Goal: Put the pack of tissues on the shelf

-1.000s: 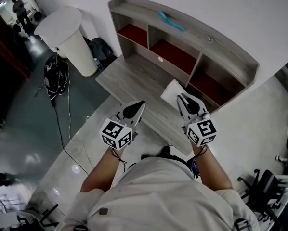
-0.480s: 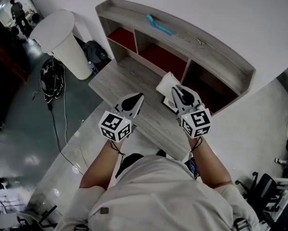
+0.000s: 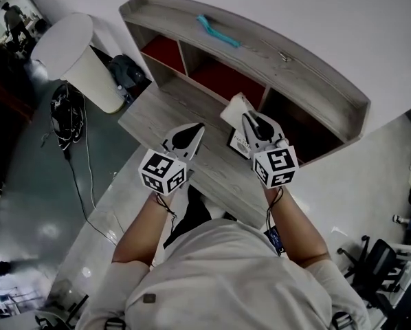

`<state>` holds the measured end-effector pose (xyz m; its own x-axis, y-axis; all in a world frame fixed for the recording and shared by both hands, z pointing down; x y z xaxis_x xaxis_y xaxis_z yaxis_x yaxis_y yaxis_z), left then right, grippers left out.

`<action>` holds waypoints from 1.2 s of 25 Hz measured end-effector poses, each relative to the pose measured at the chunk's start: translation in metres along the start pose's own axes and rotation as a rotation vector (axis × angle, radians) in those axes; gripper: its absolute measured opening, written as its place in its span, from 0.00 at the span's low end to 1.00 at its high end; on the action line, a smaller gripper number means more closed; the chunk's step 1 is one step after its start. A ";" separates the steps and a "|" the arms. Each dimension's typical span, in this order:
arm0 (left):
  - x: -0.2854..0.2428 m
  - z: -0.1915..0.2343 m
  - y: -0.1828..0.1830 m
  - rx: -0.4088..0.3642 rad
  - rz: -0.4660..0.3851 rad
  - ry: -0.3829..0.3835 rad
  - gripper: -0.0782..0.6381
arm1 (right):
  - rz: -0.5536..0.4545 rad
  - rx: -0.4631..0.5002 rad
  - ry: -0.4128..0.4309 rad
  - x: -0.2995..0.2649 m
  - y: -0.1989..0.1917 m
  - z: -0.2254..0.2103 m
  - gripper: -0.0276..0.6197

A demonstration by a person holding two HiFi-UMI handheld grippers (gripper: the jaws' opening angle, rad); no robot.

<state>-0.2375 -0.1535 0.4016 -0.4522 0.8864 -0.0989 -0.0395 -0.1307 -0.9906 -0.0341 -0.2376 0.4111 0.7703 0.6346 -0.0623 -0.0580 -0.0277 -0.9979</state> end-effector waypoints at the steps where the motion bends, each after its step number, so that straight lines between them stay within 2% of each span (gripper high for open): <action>1: -0.005 0.005 0.000 0.000 0.003 -0.011 0.13 | 0.005 -0.004 -0.010 -0.004 -0.002 -0.002 0.14; 18: -0.090 0.107 -0.005 0.023 0.052 -0.214 0.13 | 0.090 -0.016 -0.186 -0.102 -0.029 -0.005 0.14; 30: -0.124 0.146 -0.016 0.042 0.084 -0.322 0.13 | 0.153 -0.013 -0.292 -0.145 -0.047 -0.014 0.14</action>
<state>-0.3108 -0.3260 0.4437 -0.7137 0.6866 -0.1386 -0.0237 -0.2215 -0.9749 -0.1337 -0.3393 0.4672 0.5383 0.8172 -0.2059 -0.1490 -0.1483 -0.9777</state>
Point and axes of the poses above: the fingertips, and each gripper's own axes: x backward along the fingers, z to its left, y out of its top, the point moved 8 cm from there along x, backward along the fingers, and after that the axes turned 2 degrees about -z, right-handed, at the moved point
